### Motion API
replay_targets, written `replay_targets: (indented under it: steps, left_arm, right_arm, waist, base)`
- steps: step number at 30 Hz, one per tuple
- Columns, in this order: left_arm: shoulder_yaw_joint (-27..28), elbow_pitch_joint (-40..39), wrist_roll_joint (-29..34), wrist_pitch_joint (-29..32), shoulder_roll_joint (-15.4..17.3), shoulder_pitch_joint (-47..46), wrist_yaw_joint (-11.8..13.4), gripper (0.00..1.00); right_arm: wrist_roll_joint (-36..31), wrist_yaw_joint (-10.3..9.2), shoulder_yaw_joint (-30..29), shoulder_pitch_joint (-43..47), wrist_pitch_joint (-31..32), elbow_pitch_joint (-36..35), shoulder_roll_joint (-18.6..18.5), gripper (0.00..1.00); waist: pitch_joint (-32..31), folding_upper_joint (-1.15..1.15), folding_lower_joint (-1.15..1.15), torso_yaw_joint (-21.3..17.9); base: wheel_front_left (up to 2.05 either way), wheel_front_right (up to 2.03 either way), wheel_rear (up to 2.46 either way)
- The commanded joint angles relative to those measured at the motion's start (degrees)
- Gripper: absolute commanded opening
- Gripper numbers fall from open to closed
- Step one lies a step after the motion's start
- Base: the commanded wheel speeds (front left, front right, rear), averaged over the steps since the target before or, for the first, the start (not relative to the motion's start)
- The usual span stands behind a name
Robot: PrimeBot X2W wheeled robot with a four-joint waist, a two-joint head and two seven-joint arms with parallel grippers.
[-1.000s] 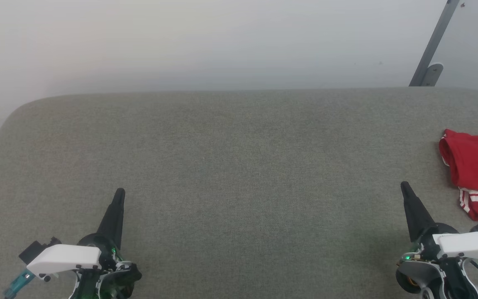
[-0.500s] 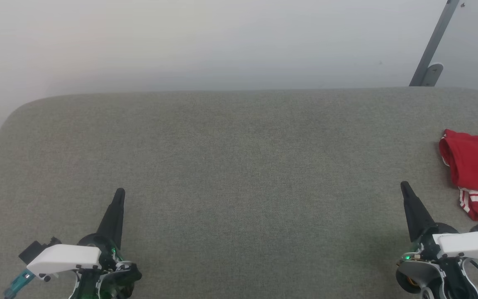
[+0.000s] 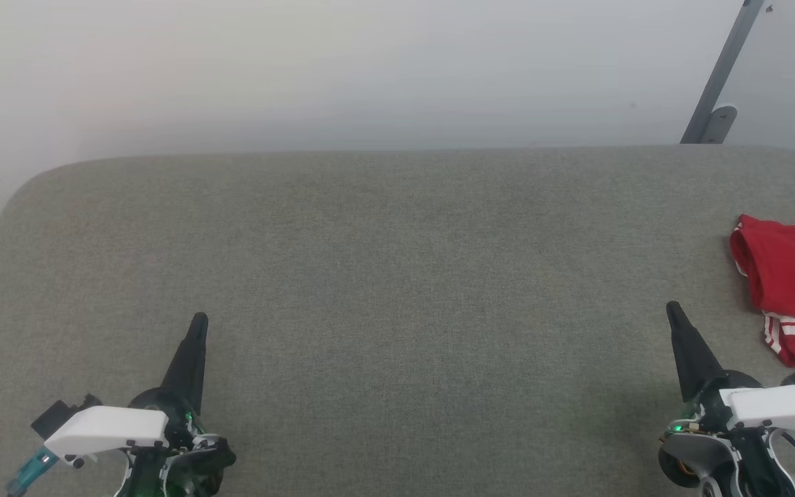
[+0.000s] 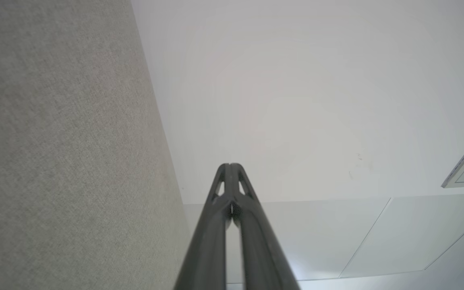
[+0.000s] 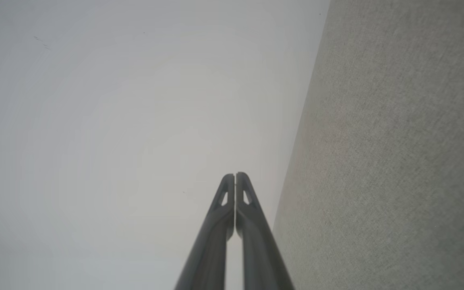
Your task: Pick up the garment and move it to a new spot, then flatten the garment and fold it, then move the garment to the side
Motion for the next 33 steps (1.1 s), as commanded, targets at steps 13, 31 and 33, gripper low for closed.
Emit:
replay_targets:
  steps: [13, 31, 33]
  left_arm:
    - [0.16, -0.18, -0.19, 0.18, -0.07, -0.71, -0.16, 0.00]
    - [0.15, -0.19, -0.20, 0.17, -0.07, -0.71, -0.16, 0.00]
    - [0.15, -0.19, -0.20, 0.17, -0.07, -0.71, -0.16, 0.00]
  right_arm:
    - [0.23, 0.02, 0.07, -0.39, 0.12, -0.25, 0.18, 0.00]
    - [0.23, 0.02, 0.07, -0.39, 0.11, -0.25, 0.18, 0.00]
    - [0.23, 0.02, 0.07, -0.38, 0.11, -0.25, 0.18, 0.00]
  waist:
    - [0.00, 0.00, 0.00, 0.00]
    - [0.00, 0.00, 0.00, 0.00]
    - [0.00, 0.00, 0.00, 0.00]
  base:
    - [0.00, 0.00, 0.00]
    - [0.00, 0.00, 0.00]
    - [0.00, 0.00, 0.00]
